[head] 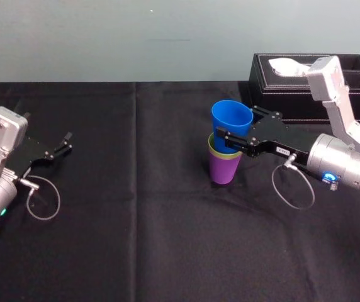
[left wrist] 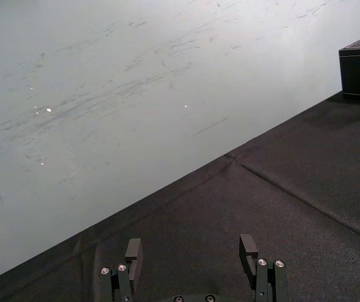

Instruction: Stack the three plastic cups sequentially using one hand.

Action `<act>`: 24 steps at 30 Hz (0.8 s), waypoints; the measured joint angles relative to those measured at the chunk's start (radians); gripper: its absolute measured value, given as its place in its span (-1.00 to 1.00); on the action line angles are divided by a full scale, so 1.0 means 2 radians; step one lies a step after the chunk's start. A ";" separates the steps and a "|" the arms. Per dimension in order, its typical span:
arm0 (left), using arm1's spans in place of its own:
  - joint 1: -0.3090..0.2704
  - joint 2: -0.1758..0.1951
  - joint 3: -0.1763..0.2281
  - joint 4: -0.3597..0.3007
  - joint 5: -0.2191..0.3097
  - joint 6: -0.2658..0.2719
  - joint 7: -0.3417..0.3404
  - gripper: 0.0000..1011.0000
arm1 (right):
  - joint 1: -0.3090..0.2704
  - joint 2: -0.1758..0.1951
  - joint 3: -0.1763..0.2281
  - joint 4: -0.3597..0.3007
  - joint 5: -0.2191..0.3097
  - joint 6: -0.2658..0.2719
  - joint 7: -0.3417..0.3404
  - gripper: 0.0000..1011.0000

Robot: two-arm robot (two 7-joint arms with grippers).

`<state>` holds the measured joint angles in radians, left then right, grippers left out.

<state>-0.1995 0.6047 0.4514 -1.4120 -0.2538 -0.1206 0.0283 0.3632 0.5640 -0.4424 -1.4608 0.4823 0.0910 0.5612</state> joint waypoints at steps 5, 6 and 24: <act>0.000 0.000 0.000 0.000 0.000 0.000 0.000 1.00 | 0.000 -0.003 -0.003 0.010 -0.002 -0.011 0.007 0.42; 0.000 0.000 0.000 0.000 0.000 0.000 0.000 1.00 | 0.000 -0.003 -0.003 0.010 -0.002 -0.011 0.007 0.42; 0.000 0.000 0.000 0.000 0.000 0.000 0.000 1.00 | -0.001 -0.002 -0.002 0.007 -0.001 -0.009 0.005 0.78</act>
<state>-0.1995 0.6047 0.4513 -1.4120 -0.2539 -0.1205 0.0283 0.3610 0.5597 -0.4456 -1.4462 0.4798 0.0739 0.5721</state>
